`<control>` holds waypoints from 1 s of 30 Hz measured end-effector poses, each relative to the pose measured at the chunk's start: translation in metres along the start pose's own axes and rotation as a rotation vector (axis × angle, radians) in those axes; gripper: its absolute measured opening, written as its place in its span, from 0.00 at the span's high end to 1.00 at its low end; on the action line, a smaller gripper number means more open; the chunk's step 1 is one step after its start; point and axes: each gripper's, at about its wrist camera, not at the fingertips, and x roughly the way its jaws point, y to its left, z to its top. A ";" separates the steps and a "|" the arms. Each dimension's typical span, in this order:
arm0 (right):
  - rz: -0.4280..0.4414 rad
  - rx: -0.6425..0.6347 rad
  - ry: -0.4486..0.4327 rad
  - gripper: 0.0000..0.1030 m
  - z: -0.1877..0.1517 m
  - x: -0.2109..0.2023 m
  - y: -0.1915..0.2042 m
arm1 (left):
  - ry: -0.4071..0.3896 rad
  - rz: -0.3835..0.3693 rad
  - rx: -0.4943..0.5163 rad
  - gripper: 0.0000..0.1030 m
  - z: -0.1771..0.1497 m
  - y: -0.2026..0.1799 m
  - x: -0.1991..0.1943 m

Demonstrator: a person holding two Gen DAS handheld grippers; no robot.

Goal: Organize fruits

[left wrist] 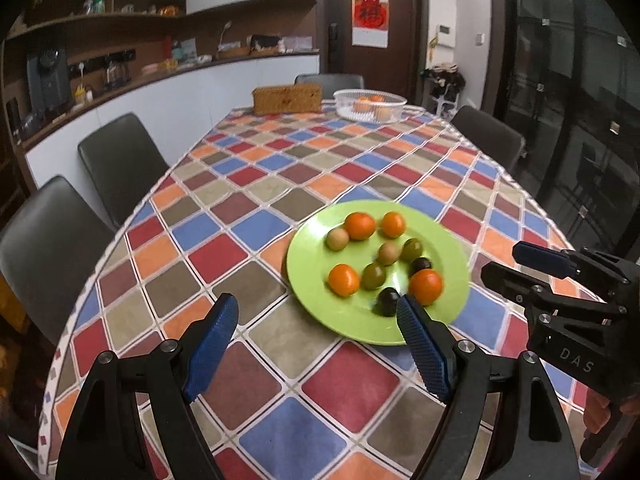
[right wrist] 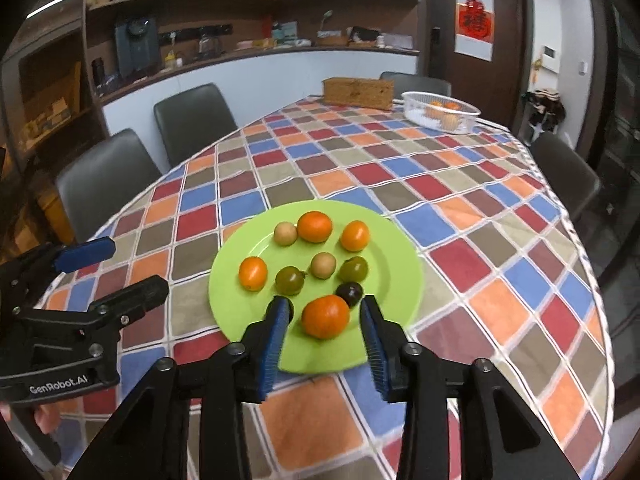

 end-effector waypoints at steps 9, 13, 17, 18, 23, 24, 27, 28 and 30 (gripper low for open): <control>-0.083 0.027 -0.069 0.49 -0.022 -0.070 0.004 | -0.081 -0.013 0.055 0.17 -0.014 -0.014 -0.059; -0.098 0.045 -0.077 0.46 -0.037 -0.092 0.008 | -0.101 -0.009 0.076 0.15 -0.025 -0.019 -0.078; -0.123 0.069 -0.083 0.40 -0.055 -0.112 0.011 | -0.111 -0.009 0.083 0.14 -0.038 -0.023 -0.091; -0.126 0.074 -0.083 0.40 -0.057 -0.115 0.012 | -0.112 -0.009 0.084 0.13 -0.040 -0.025 -0.095; -0.135 0.093 -0.093 0.40 -0.072 -0.134 0.014 | -0.123 -0.025 0.085 0.12 -0.053 -0.028 -0.111; -0.140 0.093 -0.095 0.40 -0.075 -0.137 0.016 | -0.126 -0.027 0.086 0.12 -0.055 -0.029 -0.114; -0.141 0.095 -0.107 0.40 -0.081 -0.149 0.019 | -0.139 -0.041 0.090 0.12 -0.060 -0.030 -0.123; -0.143 0.095 -0.111 0.40 -0.083 -0.151 0.020 | -0.145 -0.044 0.091 0.12 -0.061 -0.030 -0.126; -0.151 0.095 -0.122 0.40 -0.086 -0.158 0.022 | -0.151 -0.047 0.095 0.11 -0.064 -0.032 -0.131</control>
